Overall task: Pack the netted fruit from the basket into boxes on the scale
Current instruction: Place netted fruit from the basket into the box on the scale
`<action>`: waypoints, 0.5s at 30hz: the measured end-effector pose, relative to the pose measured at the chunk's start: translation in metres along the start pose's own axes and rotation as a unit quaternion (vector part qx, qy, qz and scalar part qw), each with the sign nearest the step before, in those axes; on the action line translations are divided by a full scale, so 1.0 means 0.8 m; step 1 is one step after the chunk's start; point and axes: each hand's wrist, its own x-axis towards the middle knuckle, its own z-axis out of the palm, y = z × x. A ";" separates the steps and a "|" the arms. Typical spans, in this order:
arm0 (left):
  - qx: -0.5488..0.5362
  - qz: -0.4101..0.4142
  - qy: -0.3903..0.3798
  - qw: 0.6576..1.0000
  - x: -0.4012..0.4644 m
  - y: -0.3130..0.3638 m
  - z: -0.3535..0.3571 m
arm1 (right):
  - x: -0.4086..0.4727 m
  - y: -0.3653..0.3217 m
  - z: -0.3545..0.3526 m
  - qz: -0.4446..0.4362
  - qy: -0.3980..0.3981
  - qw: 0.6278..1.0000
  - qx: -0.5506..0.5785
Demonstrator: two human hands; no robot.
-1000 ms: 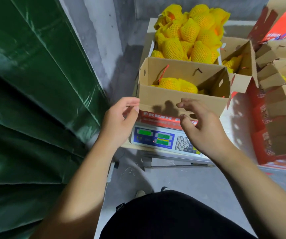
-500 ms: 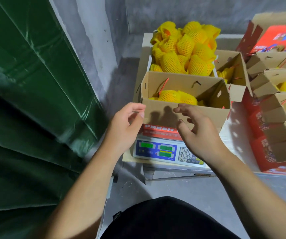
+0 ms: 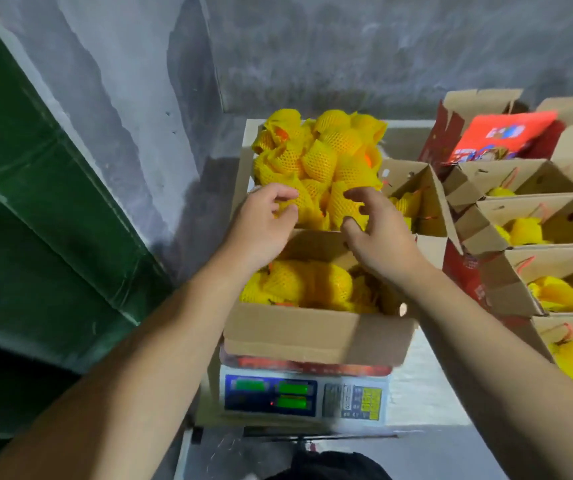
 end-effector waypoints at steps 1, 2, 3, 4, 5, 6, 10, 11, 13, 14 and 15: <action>0.026 -0.020 -0.003 0.999 0.027 -0.002 0.009 | 0.027 0.010 -0.002 0.022 -0.022 0.999 -0.023; 0.055 -0.050 -0.009 0.997 0.052 -0.006 0.019 | 0.052 0.019 -0.002 0.046 -0.051 0.996 -0.049; 0.084 -0.087 -0.022 0.992 0.074 -0.011 0.028 | 0.074 0.027 0.001 0.071 -0.083 0.991 -0.075; 0.112 -0.127 -0.046 0.984 0.094 -0.016 0.036 | 0.093 0.036 0.007 0.097 -0.116 0.984 -0.097; 0.143 -0.164 -0.080 0.973 0.109 -0.022 0.044 | 0.106 0.041 0.014 0.122 -0.148 0.975 -0.113; 0.179 -0.192 -0.116 0.958 0.121 -0.029 0.052 | 0.115 0.047 0.023 0.139 -0.176 0.967 -0.122; 0.287 -0.196 -0.132 0.928 0.131 -0.048 0.074 | 0.127 0.066 0.057 0.081 -0.222 0.955 -0.181; 0.284 -0.189 -0.113 0.933 0.132 -0.051 0.075 | 0.131 0.070 0.063 0.069 -0.214 0.957 -0.185; 0.275 -0.187 -0.098 0.938 0.132 -0.052 0.077 | 0.136 0.072 0.070 0.089 -0.192 0.962 -0.170; 0.278 -0.186 -0.095 0.938 0.132 -0.052 0.078 | 0.136 0.073 0.072 0.114 -0.179 0.965 -0.157; 0.280 -0.183 -0.088 0.938 0.132 -0.051 0.078 | 0.134 0.072 0.074 0.135 -0.163 0.967 -0.146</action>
